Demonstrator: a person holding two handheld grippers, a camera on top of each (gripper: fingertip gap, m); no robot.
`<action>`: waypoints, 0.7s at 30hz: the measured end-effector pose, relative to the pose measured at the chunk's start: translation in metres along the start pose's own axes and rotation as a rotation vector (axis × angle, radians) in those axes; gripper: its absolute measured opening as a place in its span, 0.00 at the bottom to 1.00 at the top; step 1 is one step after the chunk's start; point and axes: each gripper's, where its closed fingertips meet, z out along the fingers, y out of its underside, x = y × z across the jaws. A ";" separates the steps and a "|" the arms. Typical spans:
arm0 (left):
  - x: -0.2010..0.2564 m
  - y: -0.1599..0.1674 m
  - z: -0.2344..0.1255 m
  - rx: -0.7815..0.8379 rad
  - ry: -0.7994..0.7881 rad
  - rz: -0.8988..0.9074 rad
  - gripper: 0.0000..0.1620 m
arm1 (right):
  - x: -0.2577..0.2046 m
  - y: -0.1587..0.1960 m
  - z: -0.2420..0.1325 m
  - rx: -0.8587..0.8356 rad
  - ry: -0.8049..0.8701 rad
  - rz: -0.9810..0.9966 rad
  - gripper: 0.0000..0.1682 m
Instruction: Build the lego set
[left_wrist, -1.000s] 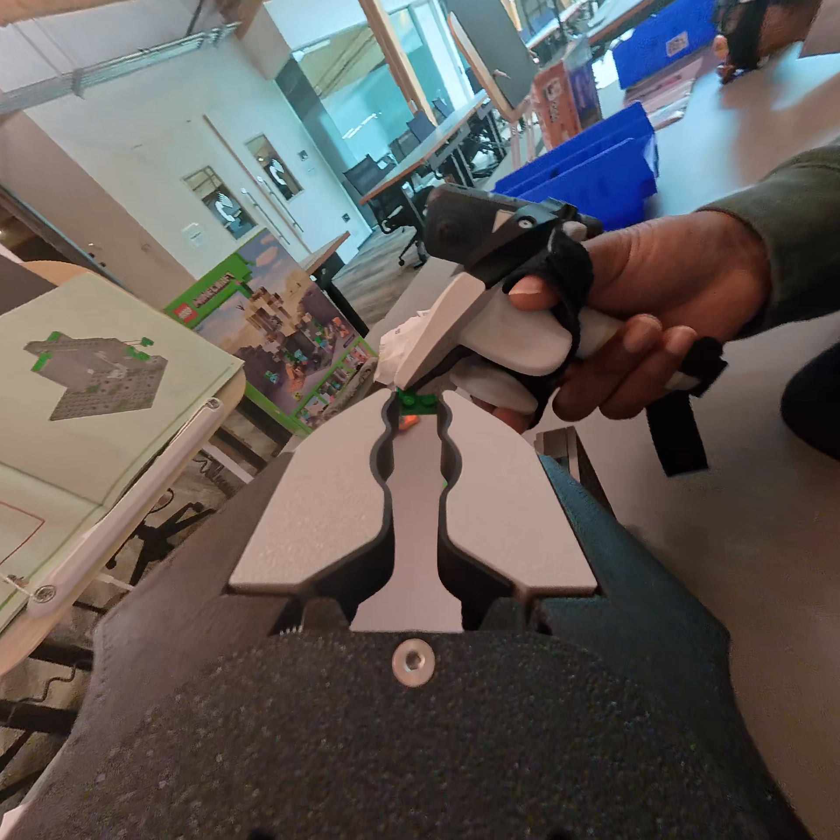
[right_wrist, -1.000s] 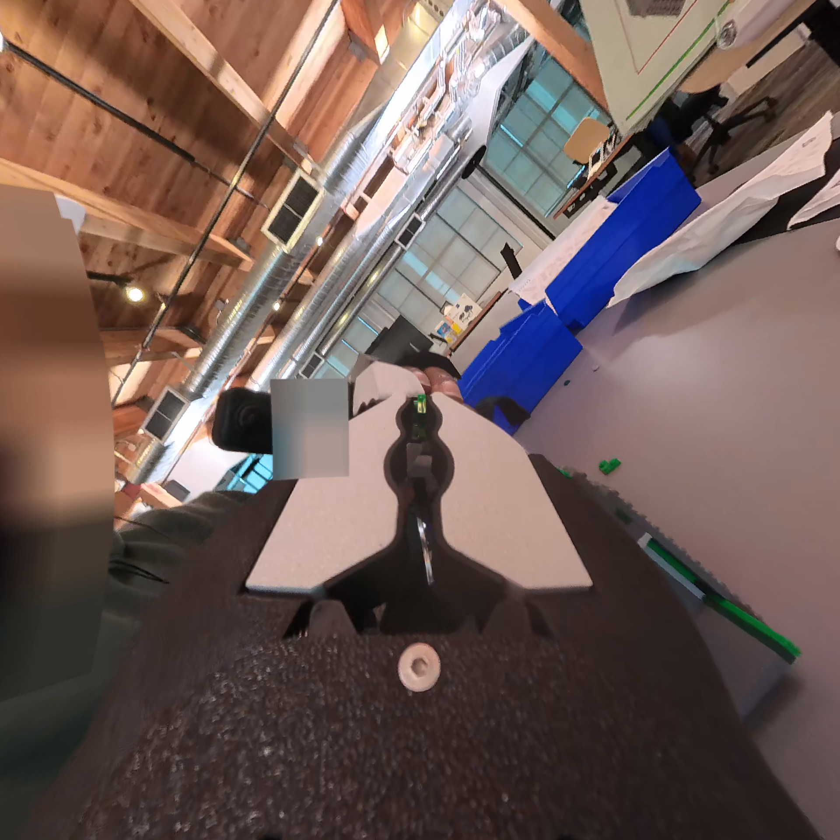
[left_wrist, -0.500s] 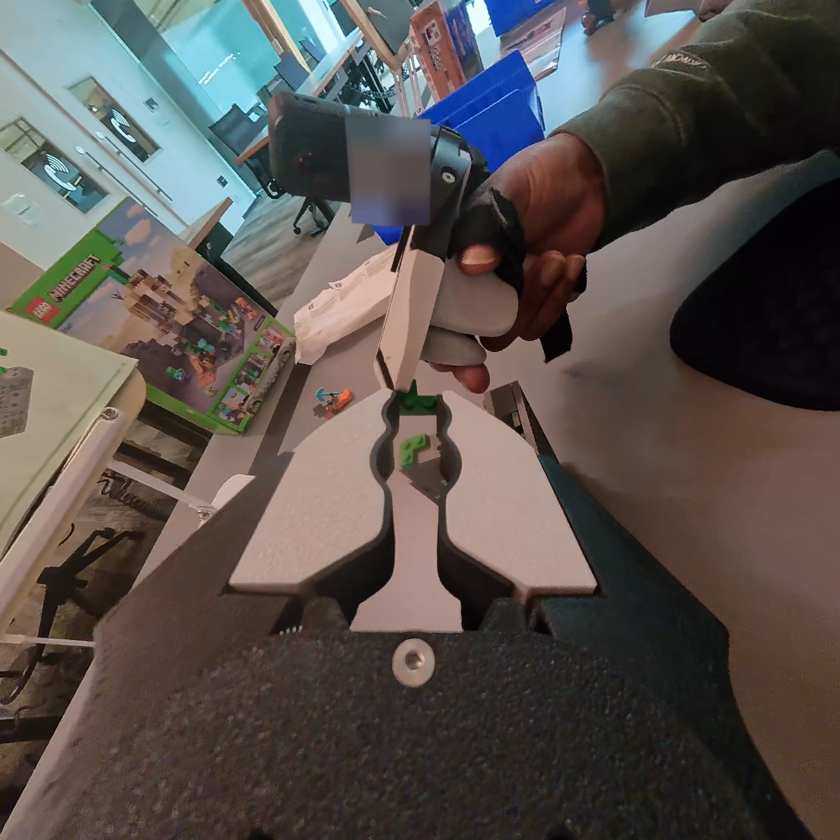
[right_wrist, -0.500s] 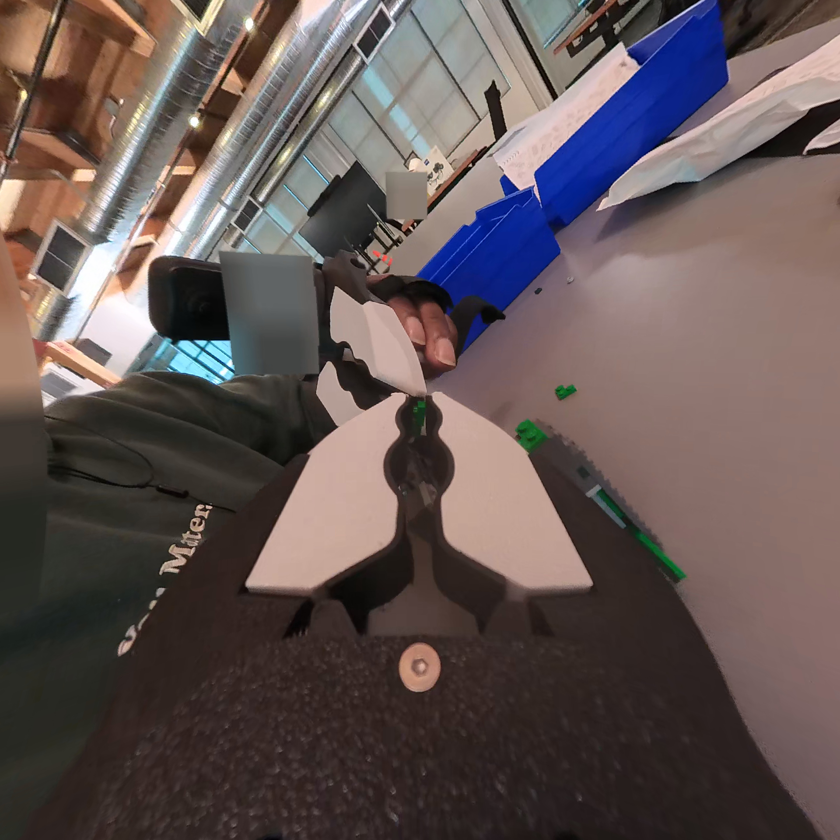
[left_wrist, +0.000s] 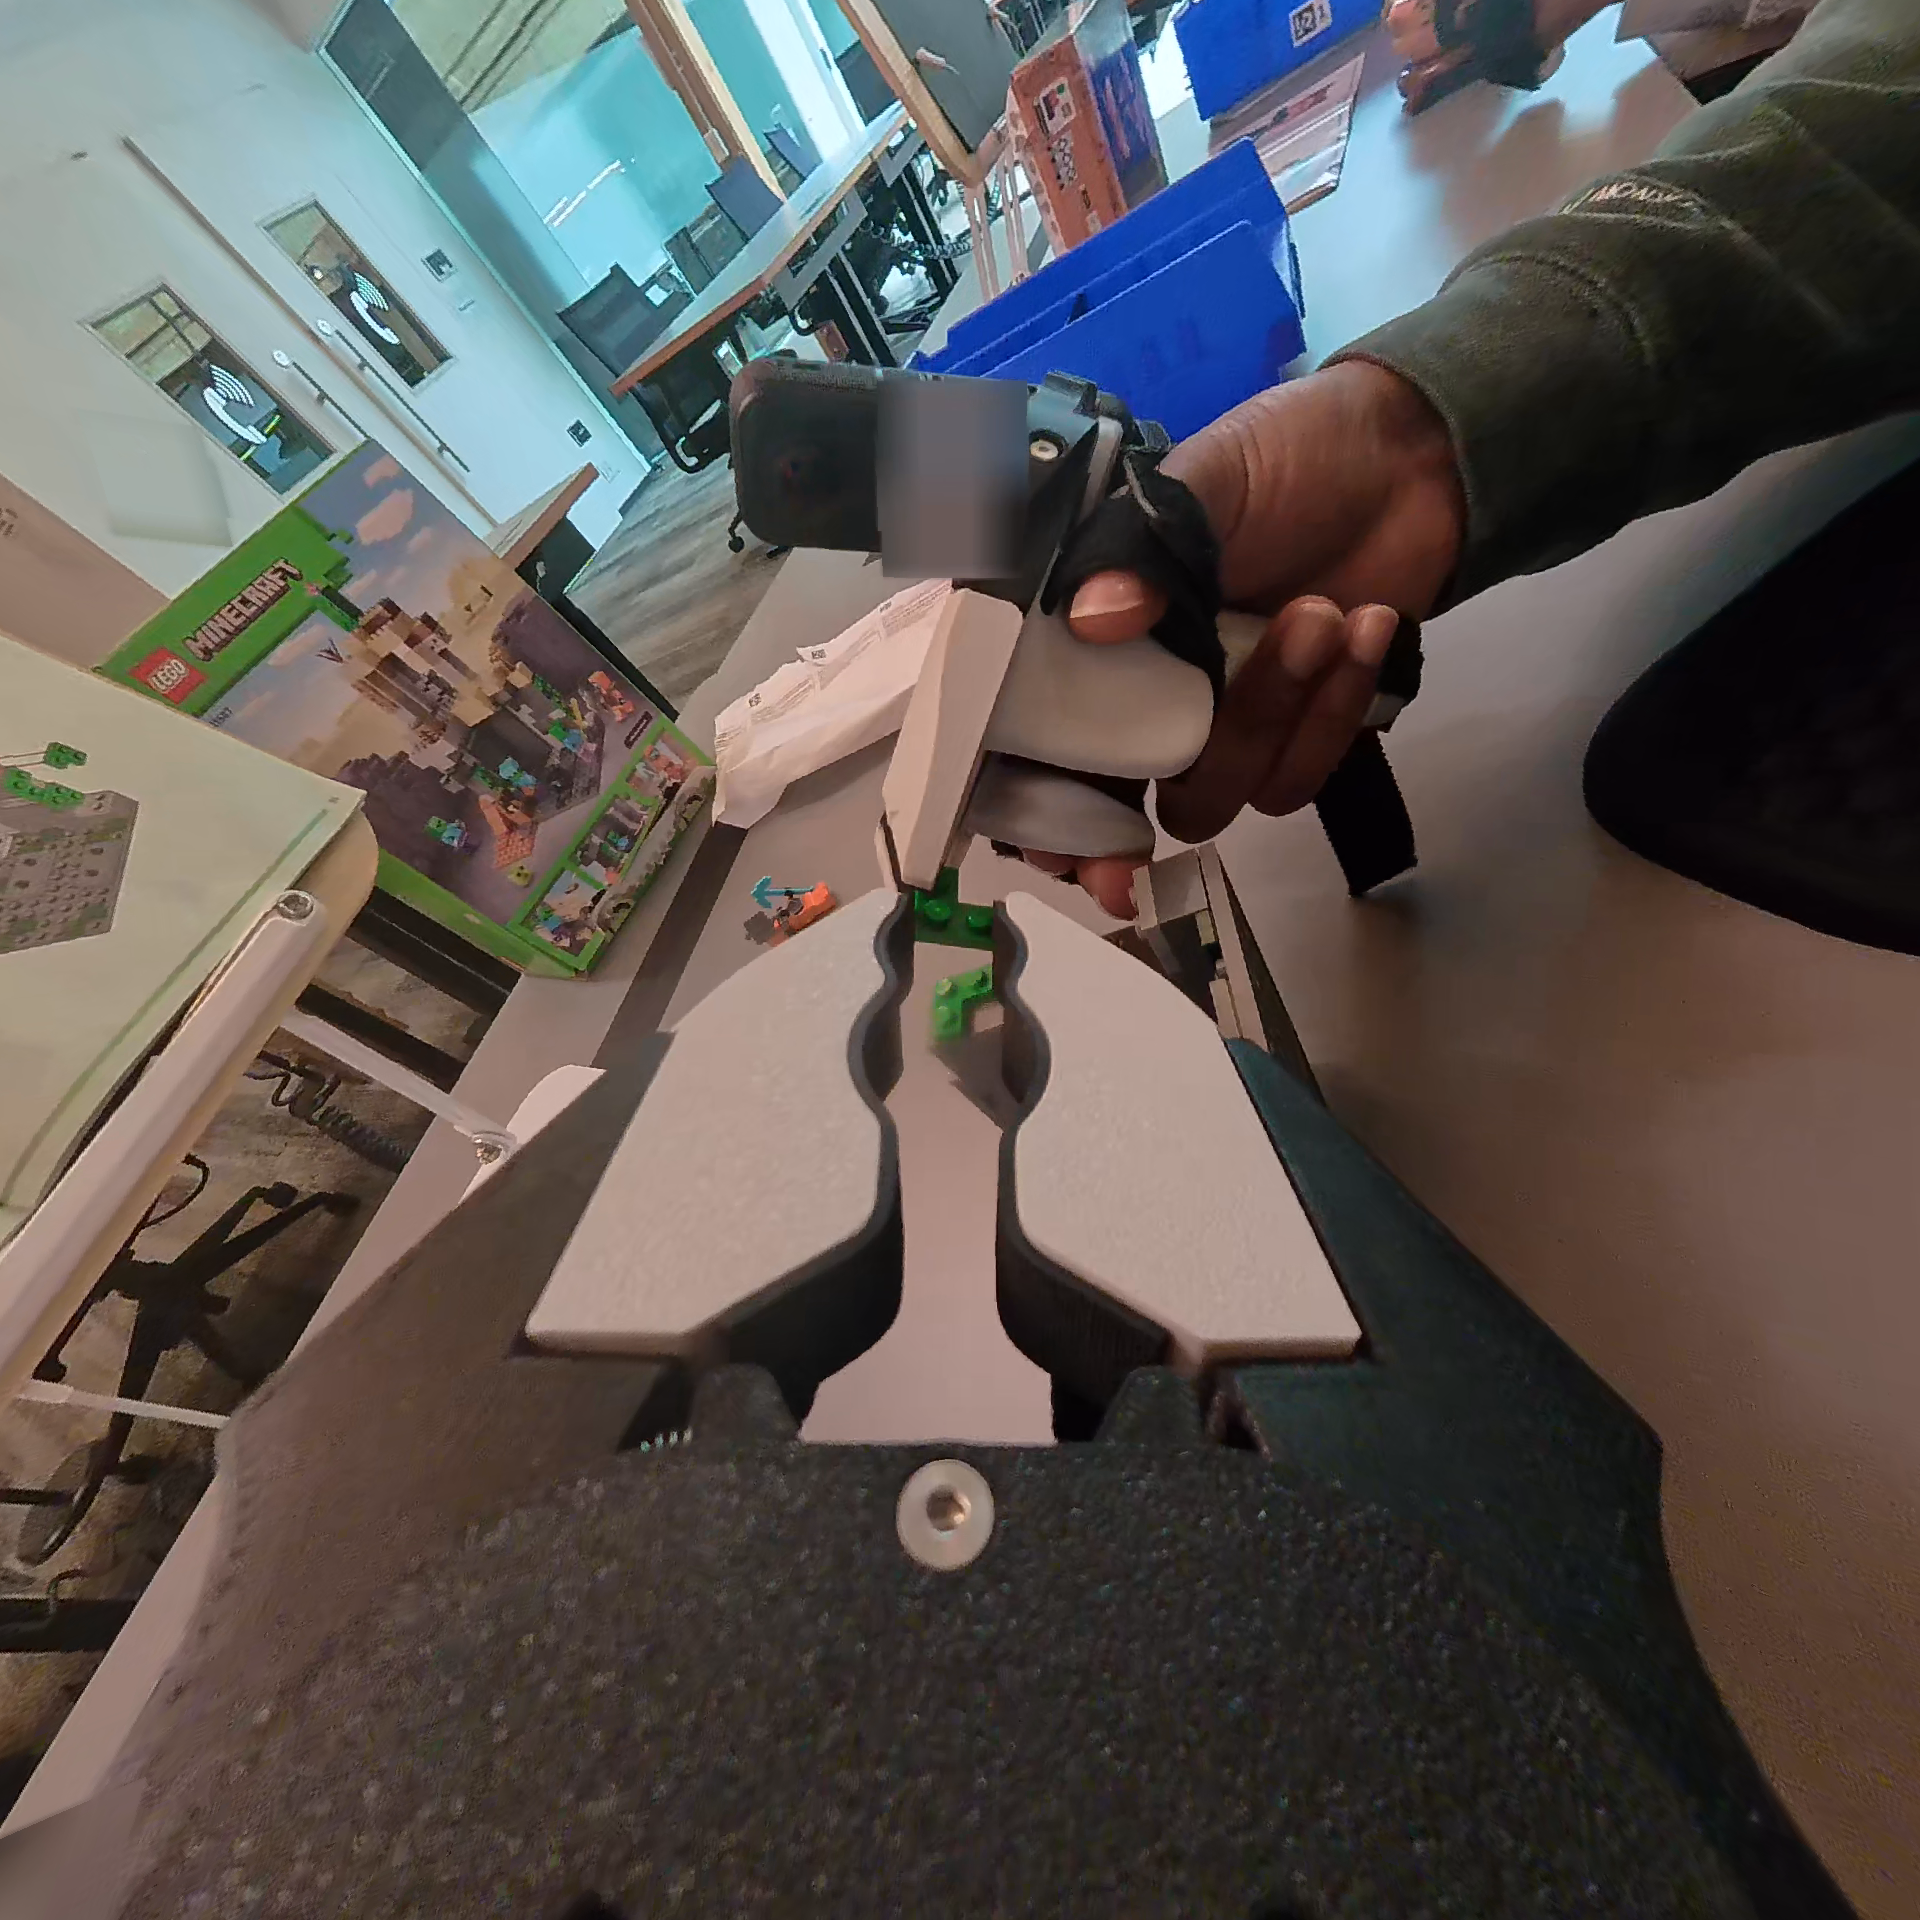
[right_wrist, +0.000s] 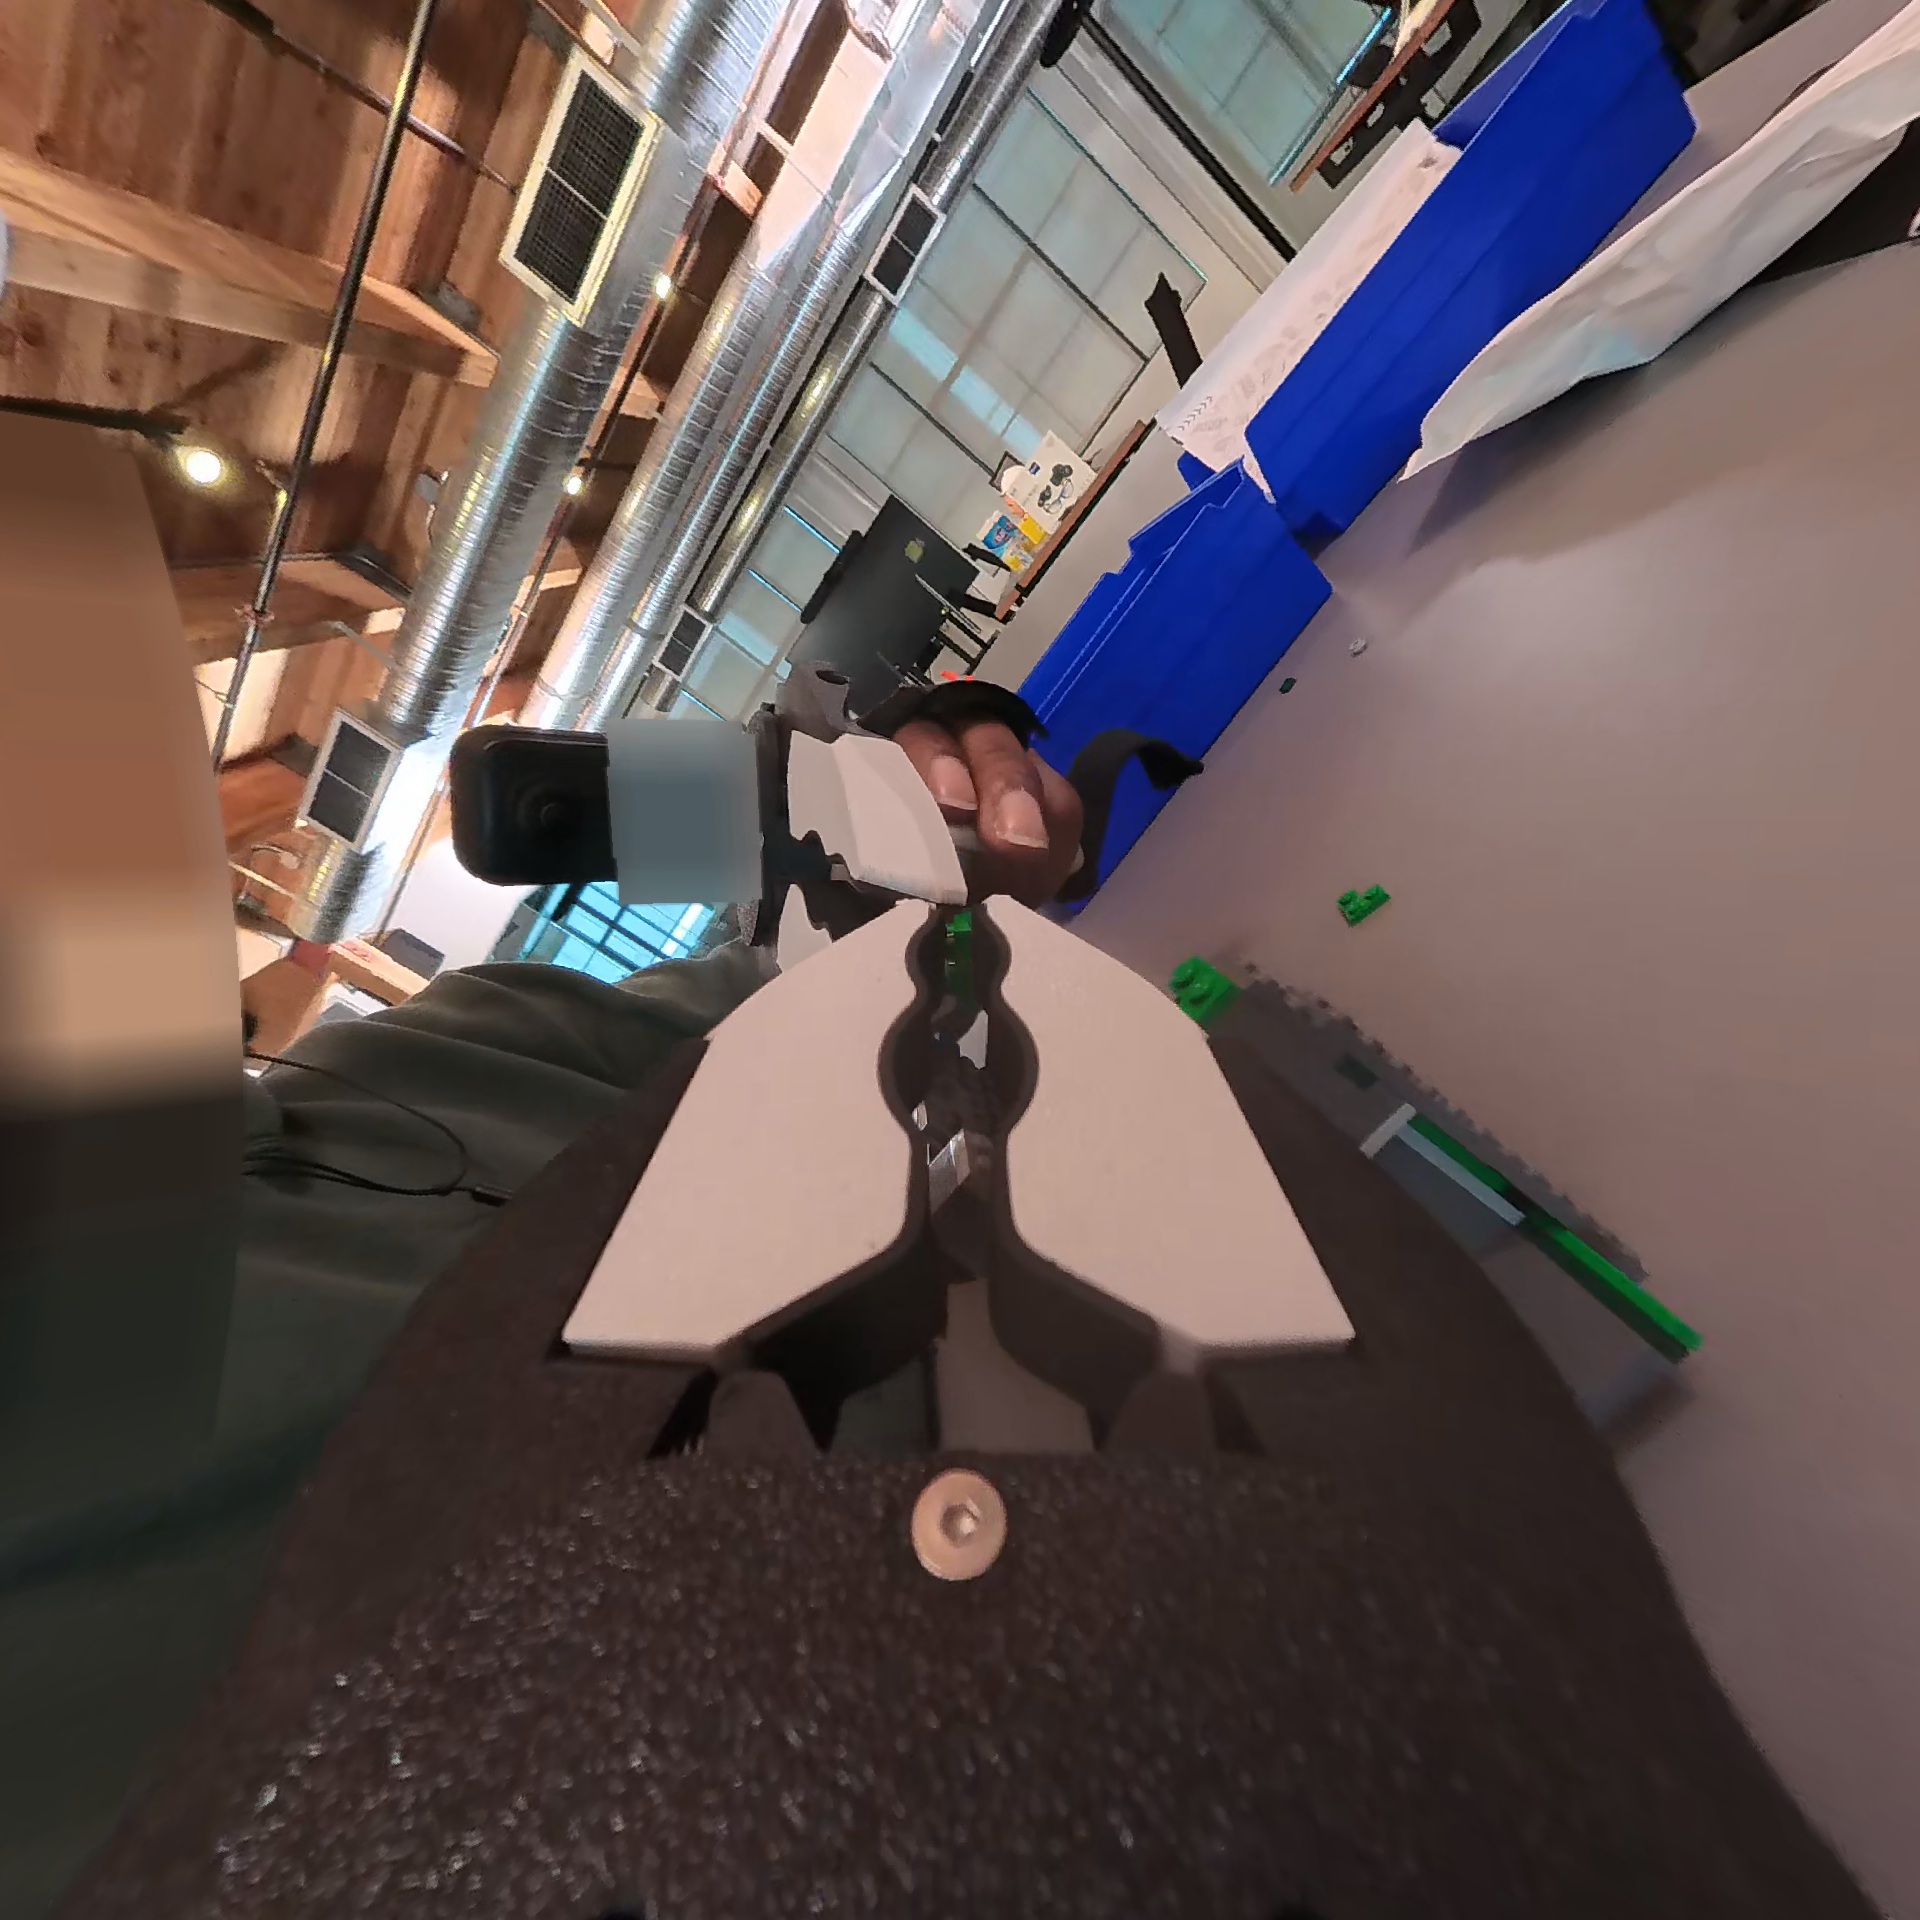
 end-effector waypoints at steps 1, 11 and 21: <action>0.000 0.000 0.000 0.000 -0.001 0.003 0.08 | 0.000 0.000 0.000 0.001 -0.002 0.006 0.03; 0.001 -0.001 -0.002 -0.005 0.012 0.022 0.08 | -0.002 0.001 0.001 -0.006 -0.008 0.004 0.03; -0.007 -0.001 -0.005 -0.003 -0.017 0.022 0.07 | -0.003 -0.005 -0.002 0.024 -0.009 0.000 0.02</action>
